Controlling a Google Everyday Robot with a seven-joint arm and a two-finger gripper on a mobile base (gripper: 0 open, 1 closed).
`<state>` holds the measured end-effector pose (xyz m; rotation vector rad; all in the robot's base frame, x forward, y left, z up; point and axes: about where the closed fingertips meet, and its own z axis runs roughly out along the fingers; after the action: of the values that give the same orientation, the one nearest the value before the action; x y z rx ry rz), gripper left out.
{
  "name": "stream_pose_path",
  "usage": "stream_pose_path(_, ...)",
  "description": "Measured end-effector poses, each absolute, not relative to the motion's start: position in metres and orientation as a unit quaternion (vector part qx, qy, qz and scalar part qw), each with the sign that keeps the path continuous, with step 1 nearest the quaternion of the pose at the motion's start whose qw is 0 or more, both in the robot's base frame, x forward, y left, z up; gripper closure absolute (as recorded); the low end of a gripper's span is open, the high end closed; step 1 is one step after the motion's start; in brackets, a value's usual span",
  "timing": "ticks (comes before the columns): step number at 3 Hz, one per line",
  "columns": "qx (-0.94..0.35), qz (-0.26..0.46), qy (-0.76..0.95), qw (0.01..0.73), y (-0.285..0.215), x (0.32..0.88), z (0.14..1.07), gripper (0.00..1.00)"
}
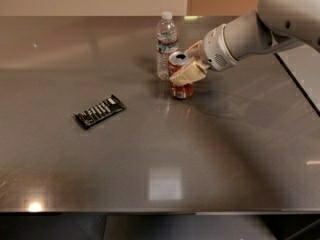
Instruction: Move coke can near water bottle
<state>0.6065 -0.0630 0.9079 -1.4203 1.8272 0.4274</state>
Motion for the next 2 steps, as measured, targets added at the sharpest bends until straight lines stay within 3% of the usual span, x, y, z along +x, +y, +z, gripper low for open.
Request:
stream_pose_path(1,-0.547,0.166,0.729,0.377,-0.0661,0.6206,0.9002,1.00)
stream_pose_path(2,-0.531,0.176,0.737,0.378,-0.0718,0.6294,0.8959,0.84)
